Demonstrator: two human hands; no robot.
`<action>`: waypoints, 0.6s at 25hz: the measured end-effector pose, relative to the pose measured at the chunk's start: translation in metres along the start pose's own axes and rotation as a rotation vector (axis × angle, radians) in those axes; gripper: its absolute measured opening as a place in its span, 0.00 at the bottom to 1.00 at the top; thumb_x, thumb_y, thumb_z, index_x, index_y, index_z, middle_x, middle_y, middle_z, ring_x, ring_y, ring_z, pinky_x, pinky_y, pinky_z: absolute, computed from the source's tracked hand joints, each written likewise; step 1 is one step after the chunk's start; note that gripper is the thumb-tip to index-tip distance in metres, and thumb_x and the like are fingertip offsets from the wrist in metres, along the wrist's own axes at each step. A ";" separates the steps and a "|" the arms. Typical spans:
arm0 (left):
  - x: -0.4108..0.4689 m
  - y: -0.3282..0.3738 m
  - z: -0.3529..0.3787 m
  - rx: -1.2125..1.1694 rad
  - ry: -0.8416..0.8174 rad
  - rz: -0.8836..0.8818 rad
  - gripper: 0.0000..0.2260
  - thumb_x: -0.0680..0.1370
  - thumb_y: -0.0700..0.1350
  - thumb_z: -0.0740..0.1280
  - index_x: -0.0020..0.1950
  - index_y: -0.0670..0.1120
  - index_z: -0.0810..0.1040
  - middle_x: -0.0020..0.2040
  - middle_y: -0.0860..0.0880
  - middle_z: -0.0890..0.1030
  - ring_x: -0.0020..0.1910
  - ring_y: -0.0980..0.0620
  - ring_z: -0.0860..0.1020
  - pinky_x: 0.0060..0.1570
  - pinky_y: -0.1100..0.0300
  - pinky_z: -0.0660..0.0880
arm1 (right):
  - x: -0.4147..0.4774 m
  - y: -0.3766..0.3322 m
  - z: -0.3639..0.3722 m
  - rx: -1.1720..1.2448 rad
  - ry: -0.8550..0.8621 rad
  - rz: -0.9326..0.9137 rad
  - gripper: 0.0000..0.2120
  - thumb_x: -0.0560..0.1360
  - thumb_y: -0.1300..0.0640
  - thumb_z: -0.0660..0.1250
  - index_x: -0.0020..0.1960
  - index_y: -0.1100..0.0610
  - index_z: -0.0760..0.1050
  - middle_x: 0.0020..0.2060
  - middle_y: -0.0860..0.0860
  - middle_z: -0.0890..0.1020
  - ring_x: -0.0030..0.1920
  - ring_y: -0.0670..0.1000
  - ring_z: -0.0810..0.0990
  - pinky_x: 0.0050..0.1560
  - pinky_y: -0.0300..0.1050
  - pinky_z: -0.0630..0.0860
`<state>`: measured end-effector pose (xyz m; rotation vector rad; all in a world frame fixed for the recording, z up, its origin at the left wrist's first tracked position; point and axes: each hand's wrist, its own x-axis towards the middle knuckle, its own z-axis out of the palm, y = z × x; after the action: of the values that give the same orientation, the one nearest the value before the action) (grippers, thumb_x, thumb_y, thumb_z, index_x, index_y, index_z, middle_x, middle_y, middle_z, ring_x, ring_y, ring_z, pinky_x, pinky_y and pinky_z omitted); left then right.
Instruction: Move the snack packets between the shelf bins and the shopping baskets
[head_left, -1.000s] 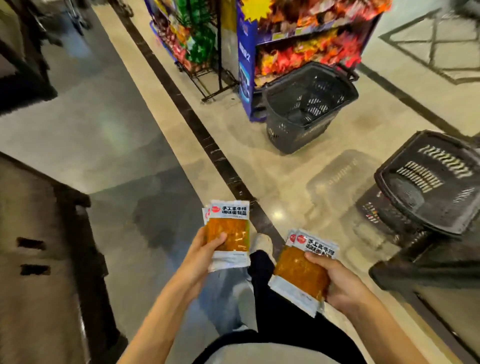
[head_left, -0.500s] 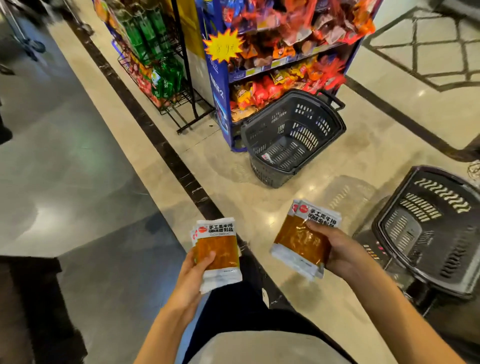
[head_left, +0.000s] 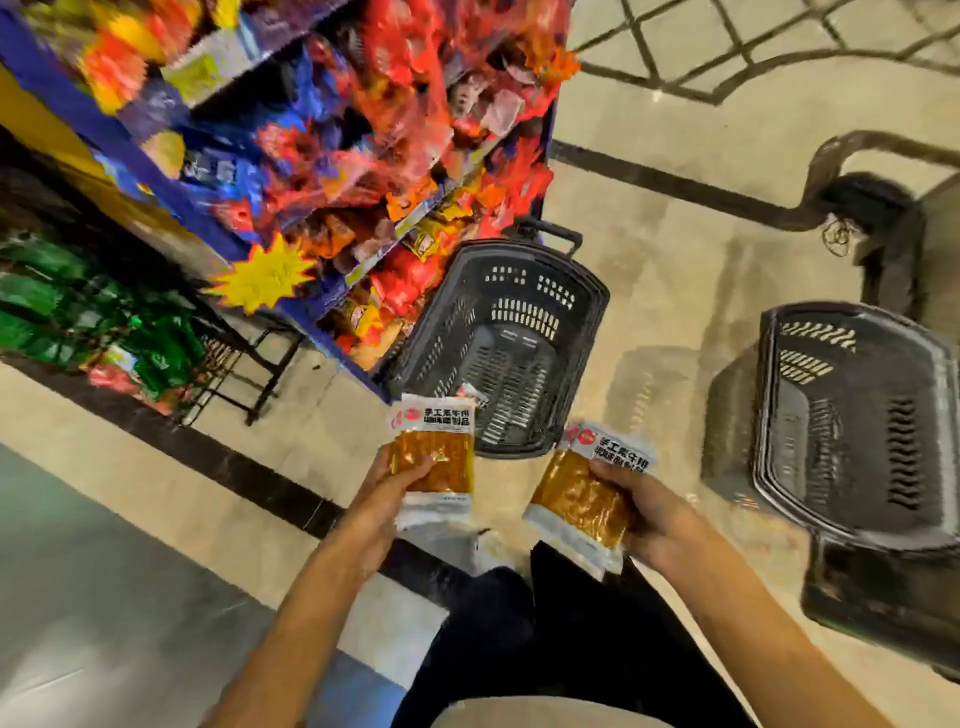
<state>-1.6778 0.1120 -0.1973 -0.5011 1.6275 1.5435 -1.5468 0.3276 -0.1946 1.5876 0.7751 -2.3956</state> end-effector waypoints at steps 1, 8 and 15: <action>0.024 0.018 0.004 0.036 -0.016 -0.020 0.07 0.77 0.40 0.65 0.52 0.52 0.74 0.51 0.47 0.81 0.47 0.50 0.79 0.43 0.58 0.75 | 0.015 -0.009 0.007 0.013 0.024 -0.004 0.04 0.75 0.65 0.64 0.49 0.61 0.76 0.33 0.57 0.84 0.30 0.53 0.84 0.28 0.47 0.80; 0.209 0.058 0.039 0.212 -0.008 -0.154 0.13 0.77 0.40 0.66 0.61 0.48 0.74 0.53 0.47 0.81 0.49 0.49 0.79 0.45 0.57 0.77 | 0.171 -0.061 0.049 0.000 0.110 -0.002 0.10 0.74 0.63 0.66 0.55 0.60 0.77 0.37 0.54 0.84 0.33 0.52 0.83 0.32 0.46 0.81; 0.424 0.026 0.045 0.461 0.026 -0.180 0.16 0.75 0.39 0.68 0.63 0.47 0.73 0.56 0.47 0.80 0.51 0.49 0.79 0.54 0.52 0.76 | 0.383 -0.073 0.056 -0.088 0.291 0.055 0.18 0.73 0.63 0.70 0.62 0.59 0.72 0.54 0.54 0.80 0.50 0.54 0.78 0.45 0.50 0.76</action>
<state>-1.9329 0.2634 -0.5041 -0.4011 1.8323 0.9914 -1.7831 0.4163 -0.4968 1.9189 0.8603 -2.0881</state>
